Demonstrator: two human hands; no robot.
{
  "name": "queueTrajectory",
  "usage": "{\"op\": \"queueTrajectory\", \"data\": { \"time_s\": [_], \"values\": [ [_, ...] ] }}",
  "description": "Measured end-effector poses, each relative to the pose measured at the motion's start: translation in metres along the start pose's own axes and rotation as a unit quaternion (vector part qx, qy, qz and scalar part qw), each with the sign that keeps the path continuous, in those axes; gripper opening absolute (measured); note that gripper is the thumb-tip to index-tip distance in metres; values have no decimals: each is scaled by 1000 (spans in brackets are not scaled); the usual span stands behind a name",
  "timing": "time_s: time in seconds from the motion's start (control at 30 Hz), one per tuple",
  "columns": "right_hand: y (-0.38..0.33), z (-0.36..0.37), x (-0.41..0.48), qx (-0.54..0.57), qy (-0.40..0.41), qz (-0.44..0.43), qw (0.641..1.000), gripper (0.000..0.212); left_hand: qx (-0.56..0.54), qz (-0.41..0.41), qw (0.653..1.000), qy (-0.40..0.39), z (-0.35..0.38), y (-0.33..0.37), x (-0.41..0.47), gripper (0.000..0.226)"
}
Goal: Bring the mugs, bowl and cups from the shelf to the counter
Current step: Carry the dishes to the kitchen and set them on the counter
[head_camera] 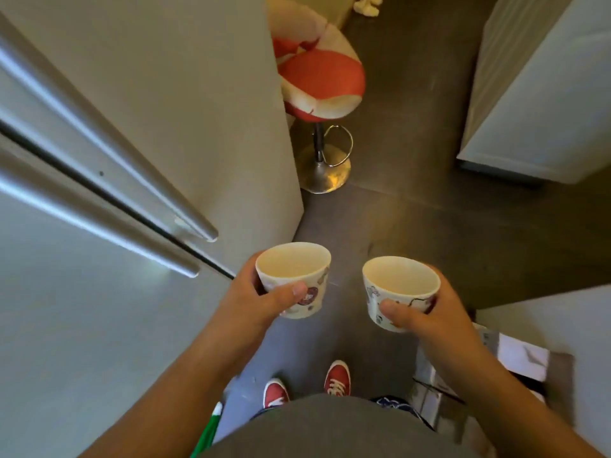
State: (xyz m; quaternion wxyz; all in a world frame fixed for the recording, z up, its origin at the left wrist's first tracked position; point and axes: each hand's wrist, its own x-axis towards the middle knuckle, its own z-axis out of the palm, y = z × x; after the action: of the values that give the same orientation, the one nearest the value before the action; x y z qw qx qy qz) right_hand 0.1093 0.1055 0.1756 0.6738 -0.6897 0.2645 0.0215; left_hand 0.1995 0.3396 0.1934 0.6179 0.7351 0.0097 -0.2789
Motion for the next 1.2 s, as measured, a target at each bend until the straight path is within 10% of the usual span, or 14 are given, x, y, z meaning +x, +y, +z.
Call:
{"op": "queueTrajectory", "data": {
  "time_s": [0.47,0.63,1.2],
  "values": [
    [-58,-93,166,26,129,-8,991,89,83,-13,992,-90,72,73,200,128],
    [-84,-135,241,47,183,19,982,91,97,-10,987,-131,111,115,314,78],
    [-71,-319,296,92,445,185,871,75,123,-43,907,-401,405,237,512,80]
  ]
}}
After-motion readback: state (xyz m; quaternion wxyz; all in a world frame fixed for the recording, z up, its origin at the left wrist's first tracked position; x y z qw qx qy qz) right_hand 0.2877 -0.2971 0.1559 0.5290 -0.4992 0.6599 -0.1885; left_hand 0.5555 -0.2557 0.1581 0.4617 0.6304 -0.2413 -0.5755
